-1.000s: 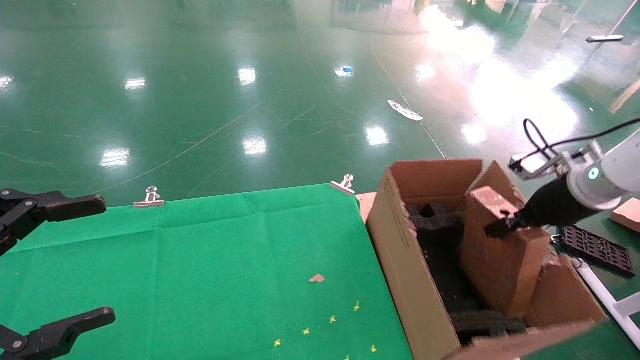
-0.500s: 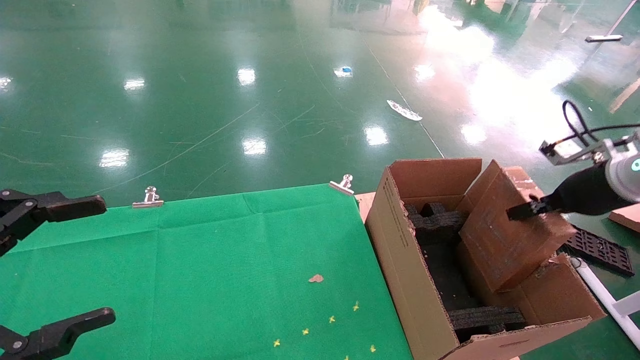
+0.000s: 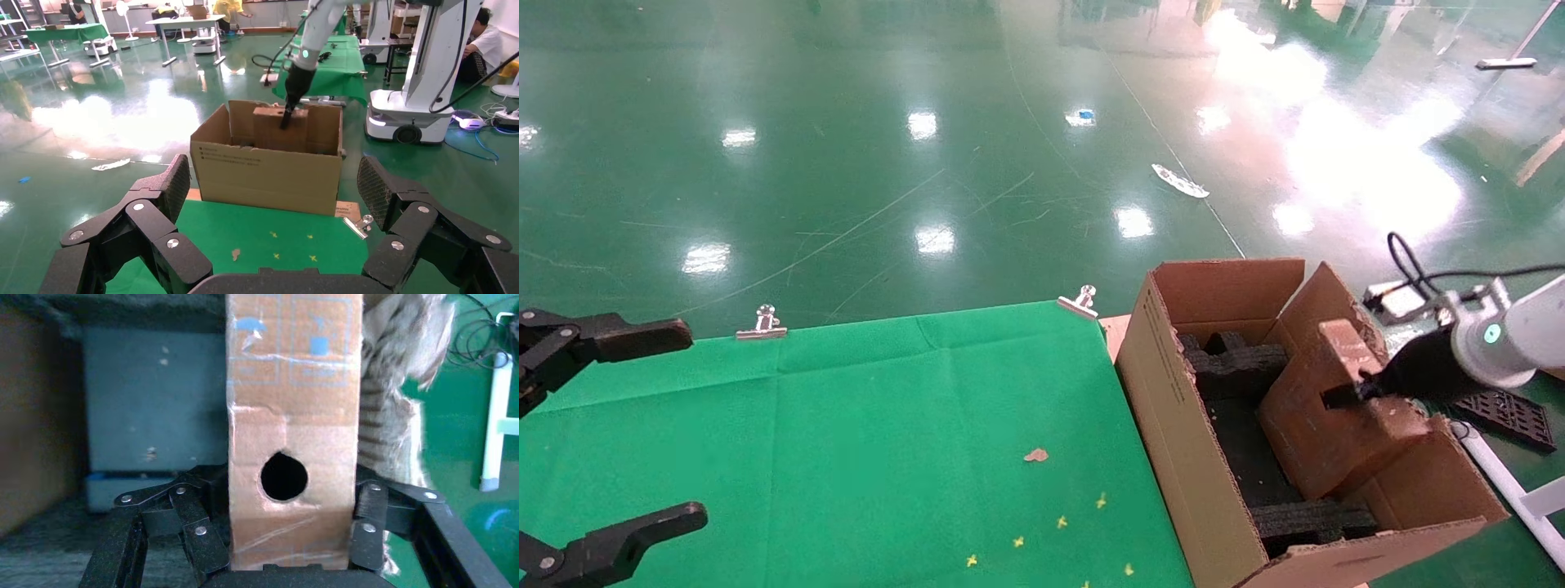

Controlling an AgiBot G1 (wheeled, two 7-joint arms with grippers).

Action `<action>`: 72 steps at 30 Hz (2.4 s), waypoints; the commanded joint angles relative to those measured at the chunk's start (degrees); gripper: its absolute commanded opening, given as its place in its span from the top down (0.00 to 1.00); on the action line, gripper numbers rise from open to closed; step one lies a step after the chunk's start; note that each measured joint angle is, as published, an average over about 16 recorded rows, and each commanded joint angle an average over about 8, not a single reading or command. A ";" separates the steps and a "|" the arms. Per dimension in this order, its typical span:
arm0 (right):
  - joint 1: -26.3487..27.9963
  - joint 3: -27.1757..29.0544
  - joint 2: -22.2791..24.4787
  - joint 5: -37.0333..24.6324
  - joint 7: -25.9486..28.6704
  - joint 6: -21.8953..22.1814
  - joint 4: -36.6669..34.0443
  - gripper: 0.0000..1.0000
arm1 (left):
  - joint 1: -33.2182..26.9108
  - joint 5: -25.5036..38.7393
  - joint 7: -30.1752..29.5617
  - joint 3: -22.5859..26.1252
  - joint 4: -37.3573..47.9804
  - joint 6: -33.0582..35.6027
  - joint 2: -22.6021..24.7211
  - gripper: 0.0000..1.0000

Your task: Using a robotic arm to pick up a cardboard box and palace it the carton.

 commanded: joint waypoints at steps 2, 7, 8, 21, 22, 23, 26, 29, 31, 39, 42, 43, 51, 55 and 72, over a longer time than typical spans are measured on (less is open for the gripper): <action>-2.45 -0.17 -0.26 0.25 0.79 1.76 1.01 1.00 | 0.00 -0.01 0.00 0.01 0.00 0.00 0.00 0.00; -7.02 0.36 -1.41 1.94 -0.24 4.62 0.94 1.00 | -0.01 -0.02 0.01 0.02 0.00 -0.01 -0.01 0.00; -7.92 0.57 -1.65 2.41 -0.75 5.19 0.77 1.00 | -0.01 -0.02 0.01 0.03 0.00 -0.01 -0.01 0.00; -12.28 3.28 -3.46 6.92 -10.38 6.12 -4.60 0.00 | -0.02 -0.05 0.03 0.07 0.00 -0.03 -0.03 0.00; -12.17 3.33 -3.57 6.99 -10.83 5.79 -5.14 0.00 | -0.02 -0.05 0.04 0.07 0.00 -0.03 -0.03 0.00; -12.06 3.36 -3.68 7.03 -11.21 5.45 -5.68 0.00 | -0.02 -0.05 0.04 0.07 0.00 -0.03 -0.03 0.00; -11.63 3.37 -4.02 7.01 -12.09 4.44 -7.17 0.00 | -0.02 -0.06 0.04 0.08 0.00 -0.04 -0.03 0.00; -11.21 3.36 -4.34 6.97 -12.69 3.53 -8.40 0.00 | -0.02 -0.06 0.05 0.09 0.00 -0.04 -0.04 0.00; -10.95 3.37 -4.50 6.98 -13.07 3.01 -9.06 0.00 | -0.02 -0.07 0.05 0.10 0.00 -0.04 -0.04 0.00; -9.46 3.57 -4.74 7.11 -14.64 1.39 -10.75 0.00 | -0.03 -0.08 0.06 0.12 0.00 -0.05 -0.05 0.00; -8.67 3.62 -4.72 7.05 -15.30 1.01 -11.14 0.00 | -0.03 -0.09 0.07 0.13 0.00 -0.06 -0.05 0.00; -8.39 3.63 -4.70 7.03 -15.55 0.92 -11.23 0.00 | -0.03 -0.09 0.07 0.14 0.00 -0.06 -0.06 0.00; -4.46 3.88 -4.04 6.77 -17.85 0.42 -11.25 0.00 | -0.04 -0.11 0.08 0.16 0.00 -0.07 -0.07 0.00; -0.92 4.22 -3.31 6.71 -19.35 -0.02 -10.45 0.00 | -0.04 -0.12 0.09 0.17 0.00 -0.07 -0.07 0.00; 15.51 11.52 6.71 13.31 -32.42 0.95 5.86 0.00 | -0.04 -0.15 0.11 0.22 0.00 -0.10 -0.09 0.00</action>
